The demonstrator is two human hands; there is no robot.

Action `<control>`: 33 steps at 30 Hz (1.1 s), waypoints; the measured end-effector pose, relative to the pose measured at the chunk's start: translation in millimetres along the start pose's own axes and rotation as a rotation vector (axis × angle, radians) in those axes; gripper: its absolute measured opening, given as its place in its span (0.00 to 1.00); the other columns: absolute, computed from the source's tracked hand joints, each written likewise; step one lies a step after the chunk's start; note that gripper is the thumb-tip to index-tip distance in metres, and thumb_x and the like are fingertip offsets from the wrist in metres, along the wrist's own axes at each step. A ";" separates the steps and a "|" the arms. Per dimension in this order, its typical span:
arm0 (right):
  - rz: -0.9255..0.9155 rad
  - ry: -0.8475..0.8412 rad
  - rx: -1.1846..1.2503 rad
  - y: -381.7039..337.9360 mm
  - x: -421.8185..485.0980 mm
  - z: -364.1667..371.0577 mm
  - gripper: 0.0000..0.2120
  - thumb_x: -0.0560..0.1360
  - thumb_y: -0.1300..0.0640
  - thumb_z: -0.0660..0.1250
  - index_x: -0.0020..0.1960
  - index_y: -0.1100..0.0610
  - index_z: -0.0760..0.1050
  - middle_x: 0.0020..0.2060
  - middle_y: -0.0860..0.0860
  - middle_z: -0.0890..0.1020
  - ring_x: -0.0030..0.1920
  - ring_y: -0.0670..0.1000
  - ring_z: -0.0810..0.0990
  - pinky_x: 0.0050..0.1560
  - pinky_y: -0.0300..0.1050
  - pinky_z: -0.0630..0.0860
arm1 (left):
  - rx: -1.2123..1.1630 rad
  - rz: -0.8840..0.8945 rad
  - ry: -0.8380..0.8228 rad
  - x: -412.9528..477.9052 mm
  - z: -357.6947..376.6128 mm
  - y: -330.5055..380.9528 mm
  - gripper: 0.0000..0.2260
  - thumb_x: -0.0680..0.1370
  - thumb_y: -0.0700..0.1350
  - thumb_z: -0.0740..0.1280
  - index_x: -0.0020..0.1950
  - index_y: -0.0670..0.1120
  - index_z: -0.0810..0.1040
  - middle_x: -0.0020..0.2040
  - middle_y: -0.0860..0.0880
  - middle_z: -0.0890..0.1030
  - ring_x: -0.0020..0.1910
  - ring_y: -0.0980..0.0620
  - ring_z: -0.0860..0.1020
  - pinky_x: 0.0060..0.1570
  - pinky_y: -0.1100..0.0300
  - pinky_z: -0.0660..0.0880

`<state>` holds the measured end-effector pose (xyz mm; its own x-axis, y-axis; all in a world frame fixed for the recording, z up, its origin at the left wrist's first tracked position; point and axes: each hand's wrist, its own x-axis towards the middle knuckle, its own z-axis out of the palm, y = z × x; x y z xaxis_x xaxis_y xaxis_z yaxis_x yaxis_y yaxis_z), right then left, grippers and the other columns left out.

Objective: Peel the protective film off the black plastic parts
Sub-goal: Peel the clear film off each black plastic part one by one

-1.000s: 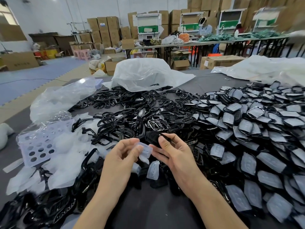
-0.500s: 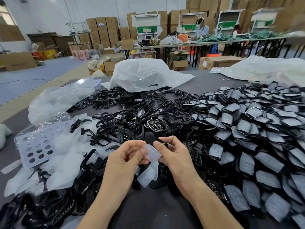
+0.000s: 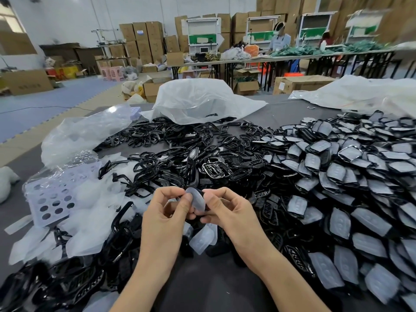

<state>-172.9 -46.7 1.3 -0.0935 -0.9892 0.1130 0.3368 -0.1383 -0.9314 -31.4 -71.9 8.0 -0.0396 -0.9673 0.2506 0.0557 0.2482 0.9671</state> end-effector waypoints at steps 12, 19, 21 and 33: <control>-0.029 0.066 -0.045 3.9 2.1 -4.1 0.05 0.77 0.60 0.72 0.50 0.51 0.83 0.40 0.51 0.85 0.38 0.46 0.81 0.43 0.36 0.78 | -0.074 0.000 -0.151 -0.9 0.8 1.5 0.07 0.83 0.37 0.61 0.55 0.42 0.78 0.43 0.44 0.86 0.41 0.48 0.86 0.41 0.66 0.79; -0.057 0.103 -0.096 5.9 3.4 -6.2 0.05 0.78 0.62 0.70 0.52 0.54 0.80 0.37 0.50 0.83 0.37 0.47 0.81 0.40 0.36 0.78 | 0.087 0.039 -0.193 -4.3 1.1 -2.4 0.16 0.84 0.37 0.57 0.62 0.50 0.80 0.45 0.48 0.86 0.46 0.52 0.85 0.47 0.68 0.78; -0.065 0.093 -0.140 6.0 3.3 -6.6 0.04 0.78 0.62 0.69 0.52 0.55 0.78 0.37 0.49 0.84 0.37 0.47 0.82 0.40 0.36 0.78 | 0.103 0.047 -0.178 -3.5 0.9 -2.8 0.17 0.83 0.35 0.58 0.61 0.52 0.81 0.46 0.48 0.86 0.45 0.54 0.85 0.46 0.69 0.77; -0.115 0.011 -0.294 4.4 -1.5 -2.2 0.04 0.80 0.60 0.67 0.53 0.52 0.77 0.33 0.43 0.82 0.34 0.41 0.79 0.39 0.34 0.76 | 0.099 0.043 -0.212 -5.7 2.6 -0.2 0.15 0.82 0.37 0.62 0.59 0.53 0.83 0.46 0.44 0.82 0.43 0.51 0.84 0.45 0.68 0.76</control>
<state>-173.3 -45.7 -3.7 -0.1261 -0.9671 0.2210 0.0385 -0.2274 -0.9730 -33.7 -66.3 6.5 -0.2481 -0.9258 0.2851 -0.0361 0.3029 0.9523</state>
